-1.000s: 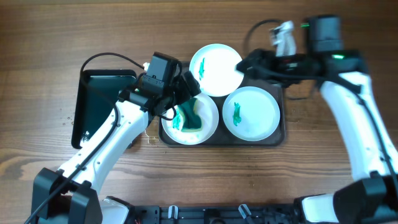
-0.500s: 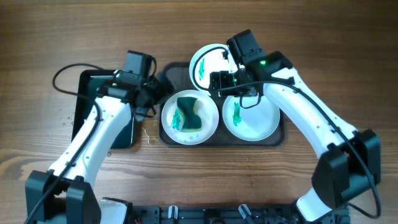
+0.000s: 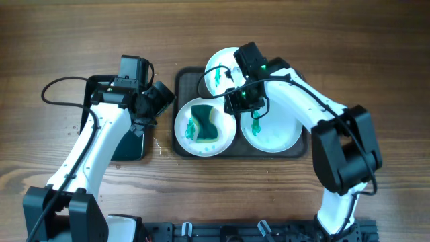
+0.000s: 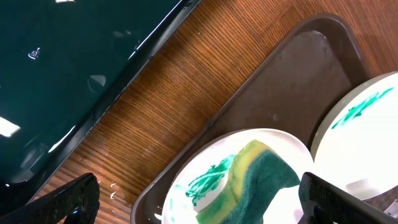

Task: Clean dirty plates on tray and stack at the side
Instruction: 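Reach the right gripper to the lower-left plate rim and grip it, then hold the plate with the right gripper and scrub it with the sponge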

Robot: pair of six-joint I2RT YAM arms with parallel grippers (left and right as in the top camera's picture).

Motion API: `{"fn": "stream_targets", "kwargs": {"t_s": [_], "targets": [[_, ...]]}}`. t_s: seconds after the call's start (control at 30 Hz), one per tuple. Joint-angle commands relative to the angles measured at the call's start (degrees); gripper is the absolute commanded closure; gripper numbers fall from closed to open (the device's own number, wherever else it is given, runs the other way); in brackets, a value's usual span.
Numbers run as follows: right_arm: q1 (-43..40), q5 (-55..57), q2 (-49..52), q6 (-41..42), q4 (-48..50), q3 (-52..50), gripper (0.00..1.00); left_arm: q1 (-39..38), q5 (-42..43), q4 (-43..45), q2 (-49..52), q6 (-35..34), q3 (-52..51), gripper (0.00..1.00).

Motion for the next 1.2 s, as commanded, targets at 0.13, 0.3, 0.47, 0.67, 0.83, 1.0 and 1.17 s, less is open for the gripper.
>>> {"fn": "stream_targets", "kwargs": {"t_s": [0.13, 0.3, 0.47, 0.67, 0.83, 1.0, 1.17], "targets": [[0.3, -2.9, 3.2, -3.3, -0.5, 0.2, 0.53, 0.1, -0.8, -0.2, 0.0, -0.5, 0.6, 0.00], [0.3, 2.2, 3.3, -3.4, -4.4, -0.1, 0.44, 0.1, 0.5, -0.1, 0.0, -0.3, 0.6, 0.00], [0.3, 2.9, 3.3, -4.0, -3.7, -2.3, 0.51, -1.9, 4.9, 1.8, 0.0, 6.7, 0.6, 0.00], [0.3, -0.6, 3.3, -2.3, -2.4, -2.3, 0.73, -6.9, 6.1, 3.1, 0.0, 10.0, -0.3, 0.35], [0.3, -1.5, 3.3, -1.9, -1.6, -2.3, 0.79, -11.5, 6.4, 7.8, 1.7, 10.1, -3.5, 0.44], [0.3, -1.5, 3.3, -0.8, -0.7, -2.3, 0.77, -16.2, 10.6, 12.5, 6.6, 17.1, -4.7, 0.24], [0.3, -1.7, 3.3, -0.3, 0.2, -2.3, 0.78, -17.8, 11.0, 13.7, 11.1, 18.2, -4.7, 0.34]]}}
